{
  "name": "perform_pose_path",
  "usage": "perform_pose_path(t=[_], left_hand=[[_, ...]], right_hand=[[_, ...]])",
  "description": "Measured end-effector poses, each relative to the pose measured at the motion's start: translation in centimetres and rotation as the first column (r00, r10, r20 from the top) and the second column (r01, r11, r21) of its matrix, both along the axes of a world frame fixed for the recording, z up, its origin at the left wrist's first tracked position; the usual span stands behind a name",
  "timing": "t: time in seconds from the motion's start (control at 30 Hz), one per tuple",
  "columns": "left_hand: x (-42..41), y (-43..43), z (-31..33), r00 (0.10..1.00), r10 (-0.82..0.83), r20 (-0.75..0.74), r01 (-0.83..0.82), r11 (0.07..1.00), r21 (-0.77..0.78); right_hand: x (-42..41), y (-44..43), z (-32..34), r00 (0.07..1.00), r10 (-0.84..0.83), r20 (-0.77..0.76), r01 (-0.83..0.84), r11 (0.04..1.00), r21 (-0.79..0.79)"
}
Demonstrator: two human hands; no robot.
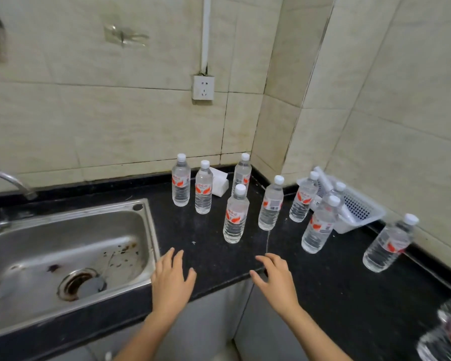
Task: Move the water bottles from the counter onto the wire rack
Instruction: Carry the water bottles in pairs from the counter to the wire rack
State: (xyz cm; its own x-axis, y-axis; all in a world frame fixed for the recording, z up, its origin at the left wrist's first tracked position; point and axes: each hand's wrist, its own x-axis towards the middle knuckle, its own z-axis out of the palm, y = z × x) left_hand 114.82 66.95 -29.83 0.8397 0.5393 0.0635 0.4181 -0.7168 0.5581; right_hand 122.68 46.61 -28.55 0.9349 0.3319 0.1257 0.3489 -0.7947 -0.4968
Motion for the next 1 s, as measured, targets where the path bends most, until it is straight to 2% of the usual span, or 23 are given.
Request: perform_pose_path(t=[0.13, 0.27, 0.47, 0.57, 0.67, 0.8, 0.9, 1.0], left_hand=[[1.4, 0.5, -2.4, 0.995, 0.056, -0.082, -0.063, 0.995, -0.075], [3.6, 2.6, -3.9, 0.983, 0.100, -0.155, -0.114, 0.990, -0.083], [9.6, 6.3, -4.4, 0.991, 0.081, -0.108, -0.099, 0.980, -0.171], [13.2, 8.0, -4.5, 0.995, 0.058, -0.079, -0.072, 0.979, -0.190], [16.2, 9.1, -4.8, 0.997, 0.017, -0.080, -0.036, 0.969, -0.244], [18.7, 9.9, -6.0, 0.999, 0.006, -0.048, -0.022, 0.940, -0.341], [20.1, 9.9, -6.6, 1.000, 0.020, -0.020, -0.027, 0.895, -0.445], [21.9, 9.7, -6.7, 0.999, 0.035, 0.024, -0.019, 0.872, -0.489]], right_hand=[[2.7, 1.5, -2.2, 0.994, 0.009, -0.112, -0.004, 0.999, 0.045], [5.3, 3.9, -3.7, 0.986, 0.020, -0.165, -0.009, 0.998, 0.064], [9.6, 7.4, -3.4, 0.979, -0.075, -0.188, 0.096, 0.990, 0.107], [11.1, 8.7, -3.3, 0.966, -0.150, -0.209, 0.190, 0.964, 0.185], [12.2, 10.3, -3.4, 0.931, -0.259, -0.258, 0.329, 0.899, 0.287], [12.8, 12.7, -3.9, 0.861, -0.433, -0.266, 0.508, 0.755, 0.415], [13.3, 13.8, -4.1, 0.819, -0.508, -0.267, 0.572, 0.678, 0.462], [14.8, 14.8, -3.8, 0.820, -0.511, -0.258, 0.566, 0.657, 0.498]])
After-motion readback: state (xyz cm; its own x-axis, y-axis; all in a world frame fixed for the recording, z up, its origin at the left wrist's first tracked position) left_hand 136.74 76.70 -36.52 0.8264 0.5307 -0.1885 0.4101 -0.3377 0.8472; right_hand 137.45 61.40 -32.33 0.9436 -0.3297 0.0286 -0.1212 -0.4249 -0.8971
